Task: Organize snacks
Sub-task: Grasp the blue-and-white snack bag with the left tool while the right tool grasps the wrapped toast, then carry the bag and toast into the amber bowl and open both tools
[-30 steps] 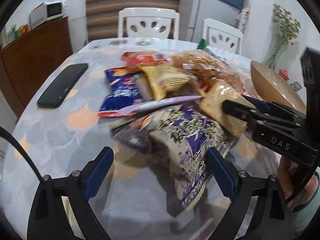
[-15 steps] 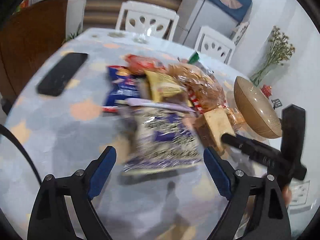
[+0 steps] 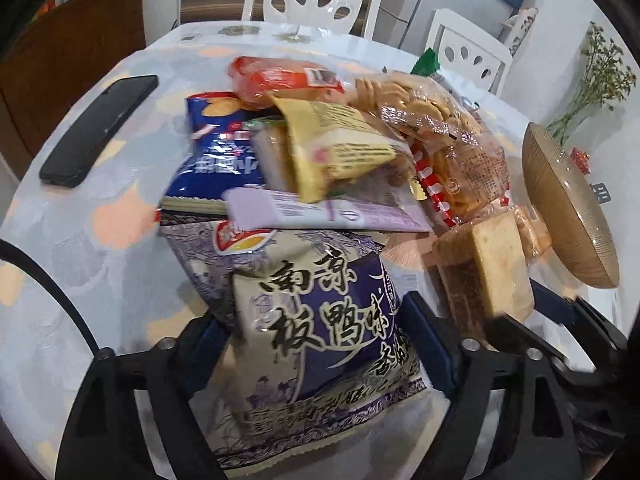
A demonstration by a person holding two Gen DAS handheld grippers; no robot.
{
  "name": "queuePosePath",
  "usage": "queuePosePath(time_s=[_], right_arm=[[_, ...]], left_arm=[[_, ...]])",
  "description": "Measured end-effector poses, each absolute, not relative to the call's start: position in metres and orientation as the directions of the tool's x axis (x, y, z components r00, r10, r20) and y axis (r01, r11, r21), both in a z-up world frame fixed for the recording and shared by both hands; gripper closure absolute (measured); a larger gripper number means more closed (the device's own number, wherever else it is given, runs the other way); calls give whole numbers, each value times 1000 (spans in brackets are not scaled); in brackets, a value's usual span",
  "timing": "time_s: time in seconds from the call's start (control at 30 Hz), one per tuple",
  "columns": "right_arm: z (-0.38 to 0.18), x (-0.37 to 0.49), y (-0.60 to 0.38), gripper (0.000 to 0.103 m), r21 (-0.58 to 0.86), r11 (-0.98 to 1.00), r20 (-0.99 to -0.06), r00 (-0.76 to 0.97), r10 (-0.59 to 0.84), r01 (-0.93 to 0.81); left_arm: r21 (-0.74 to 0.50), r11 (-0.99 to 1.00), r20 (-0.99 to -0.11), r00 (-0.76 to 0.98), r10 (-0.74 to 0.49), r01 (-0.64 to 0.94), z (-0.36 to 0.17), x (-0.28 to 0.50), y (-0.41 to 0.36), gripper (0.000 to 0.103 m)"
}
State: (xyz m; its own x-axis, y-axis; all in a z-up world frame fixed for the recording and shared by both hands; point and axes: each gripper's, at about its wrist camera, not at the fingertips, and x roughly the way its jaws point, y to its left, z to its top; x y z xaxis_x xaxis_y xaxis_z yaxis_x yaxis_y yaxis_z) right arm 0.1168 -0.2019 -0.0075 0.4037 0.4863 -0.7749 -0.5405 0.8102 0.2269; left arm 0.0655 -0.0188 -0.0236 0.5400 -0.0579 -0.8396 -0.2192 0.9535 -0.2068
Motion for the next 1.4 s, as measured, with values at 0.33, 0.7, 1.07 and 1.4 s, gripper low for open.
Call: queuePosePath(time_s=[0.33,0.7,1.07,1.4], right_arm=[[-10,96,-200,49,114,870,-822,446,354,-480],[-13,81,-228,49,138,889,-852,406,332,-436],[-10,82,-234,50,202,872,-822,407,398,-446],[25,72,-263,50,266,868,-764,457,455,-419]], left_arm=[[-241,970,-821,526,-222,34,-17,31,-29,33],[-101,993,-849,525,-55,-58,4,-1,-42,18],[45,997,-827,559,69,-57,-3,11,-65,42],[-37,999,-742,668,-53,39,50,-11,-84,43]])
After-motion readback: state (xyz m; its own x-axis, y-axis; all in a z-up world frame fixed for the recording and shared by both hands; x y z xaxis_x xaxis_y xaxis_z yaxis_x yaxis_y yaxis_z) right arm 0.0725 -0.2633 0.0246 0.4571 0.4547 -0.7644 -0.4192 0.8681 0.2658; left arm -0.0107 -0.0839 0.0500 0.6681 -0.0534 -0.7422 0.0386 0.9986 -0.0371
